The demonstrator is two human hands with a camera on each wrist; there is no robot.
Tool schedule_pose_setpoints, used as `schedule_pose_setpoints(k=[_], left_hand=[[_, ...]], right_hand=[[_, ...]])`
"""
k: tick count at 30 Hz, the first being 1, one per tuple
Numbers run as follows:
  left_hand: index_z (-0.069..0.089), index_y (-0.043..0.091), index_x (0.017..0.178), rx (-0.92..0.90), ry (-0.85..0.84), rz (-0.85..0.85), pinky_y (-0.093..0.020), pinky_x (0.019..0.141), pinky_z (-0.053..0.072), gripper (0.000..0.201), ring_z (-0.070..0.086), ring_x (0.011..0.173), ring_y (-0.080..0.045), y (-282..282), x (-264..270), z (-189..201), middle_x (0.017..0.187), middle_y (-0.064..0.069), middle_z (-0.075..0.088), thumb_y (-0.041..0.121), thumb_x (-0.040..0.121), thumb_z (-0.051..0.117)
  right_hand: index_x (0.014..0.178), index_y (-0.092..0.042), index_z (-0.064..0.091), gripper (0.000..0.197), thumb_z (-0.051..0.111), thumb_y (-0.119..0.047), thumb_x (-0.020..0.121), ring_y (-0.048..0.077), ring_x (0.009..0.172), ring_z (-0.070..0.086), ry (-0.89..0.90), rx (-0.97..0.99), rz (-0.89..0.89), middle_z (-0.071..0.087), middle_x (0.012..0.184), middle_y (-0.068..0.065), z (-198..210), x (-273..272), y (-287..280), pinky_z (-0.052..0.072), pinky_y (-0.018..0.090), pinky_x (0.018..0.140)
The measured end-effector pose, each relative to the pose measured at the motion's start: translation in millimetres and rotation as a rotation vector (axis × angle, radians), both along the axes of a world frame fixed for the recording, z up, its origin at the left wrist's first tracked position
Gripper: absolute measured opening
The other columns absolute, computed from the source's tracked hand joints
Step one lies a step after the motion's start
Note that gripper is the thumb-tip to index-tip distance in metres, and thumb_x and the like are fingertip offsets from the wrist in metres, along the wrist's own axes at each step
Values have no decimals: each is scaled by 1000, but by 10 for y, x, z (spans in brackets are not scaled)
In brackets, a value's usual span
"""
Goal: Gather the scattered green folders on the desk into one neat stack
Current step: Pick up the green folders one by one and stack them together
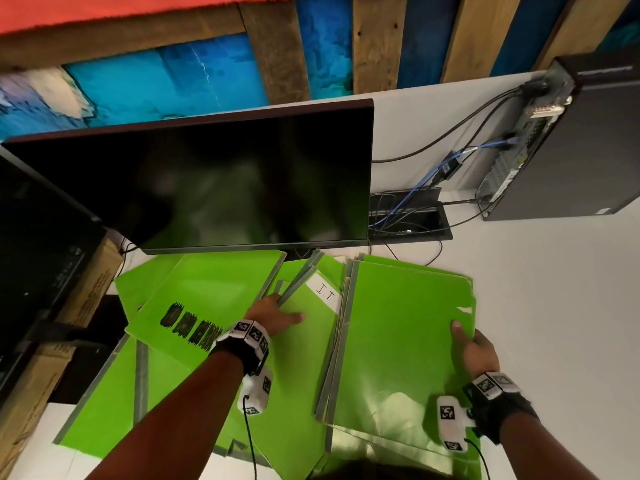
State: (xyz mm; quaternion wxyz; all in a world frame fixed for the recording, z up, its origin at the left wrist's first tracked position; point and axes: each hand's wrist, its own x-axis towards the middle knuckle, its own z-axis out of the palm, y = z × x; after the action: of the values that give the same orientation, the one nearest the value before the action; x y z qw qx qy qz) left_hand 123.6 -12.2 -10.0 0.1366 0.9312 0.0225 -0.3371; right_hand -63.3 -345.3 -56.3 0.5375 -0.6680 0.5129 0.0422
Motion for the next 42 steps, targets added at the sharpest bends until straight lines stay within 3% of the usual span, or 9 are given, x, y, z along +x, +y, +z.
schedule_pose_setpoints(k=[4, 9, 16, 21, 26, 31, 35, 39, 42], left_hand=[[55, 10, 126, -99, 145, 25, -35, 93, 45, 73, 55, 108, -26, -5, 116, 60, 126, -11, 58, 60, 74, 68], [41, 11, 141, -173, 294, 97, -42, 108, 32, 77, 40, 132, -32, -22, 180, 90, 145, -12, 42, 47, 80, 69], [30, 30, 147, -181, 361, 13, -50, 115, 25, 111, 30, 140, -26, -120, 197, 100, 155, 1, 30, 57, 51, 78], [20, 19, 151, -213, 375, 51, -45, 116, 21, 90, 20, 144, -29, -182, 168, 157, 160, -5, 16, 38, 79, 71], [30, 19, 145, -169, 209, -17, -34, 103, 34, 79, 40, 133, -26, -271, 51, 176, 149, -4, 37, 32, 81, 72], [47, 16, 135, -246, 208, 6, -38, 102, 41, 72, 51, 119, -27, -104, 23, 367, 132, -3, 54, 38, 74, 78], [54, 8, 122, -342, 88, 222, -34, 91, 44, 80, 57, 108, -27, 311, 7, 502, 118, -7, 62, 46, 59, 85], [58, 11, 99, -486, -97, 462, -49, 90, 50, 39, 63, 95, -31, 798, -71, 673, 104, -18, 67, 28, 72, 82], [54, 7, 108, -535, -268, 576, -42, 81, 50, 44, 58, 89, -28, 1081, -95, 889, 98, -16, 63, 26, 76, 78]], right_hand=[[117, -6, 61, 48, 53, -45, 90, 37, 97, 61, 2, -6, -8, 66, 110, 21, -16, -4, -2, 47, 44, 89], [117, -9, 61, 49, 53, -48, 89, 36, 96, 62, 5, 4, -13, 67, 109, 19, -28, -17, -16, 48, 45, 89], [115, -11, 62, 48, 53, -49, 88, 35, 94, 62, 0, 16, -35, 67, 107, 17, -34, -16, -28, 49, 46, 89], [118, -12, 61, 49, 53, -51, 88, 35, 95, 62, -19, 36, -47, 67, 108, 16, -54, -52, -44, 48, 49, 92], [120, -9, 61, 51, 55, -49, 88, 34, 95, 63, -44, 75, -88, 67, 106, 15, -39, -97, -60, 48, 47, 91], [120, -4, 59, 49, 53, -43, 91, 31, 88, 60, -90, 119, -98, 65, 108, 20, 19, -110, -81, 44, 31, 67], [119, 0, 59, 57, 47, -50, 92, 33, 95, 58, -80, 84, -68, 63, 116, 23, 29, -43, -65, 42, 38, 81], [124, 4, 54, 58, 46, -45, 94, 37, 108, 56, -92, 82, -46, 59, 122, 22, 33, 118, -14, 35, 34, 84], [125, -1, 56, 55, 49, -44, 93, 39, 109, 56, -88, 56, -55, 59, 125, 25, 10, 181, 23, 40, 39, 89]])
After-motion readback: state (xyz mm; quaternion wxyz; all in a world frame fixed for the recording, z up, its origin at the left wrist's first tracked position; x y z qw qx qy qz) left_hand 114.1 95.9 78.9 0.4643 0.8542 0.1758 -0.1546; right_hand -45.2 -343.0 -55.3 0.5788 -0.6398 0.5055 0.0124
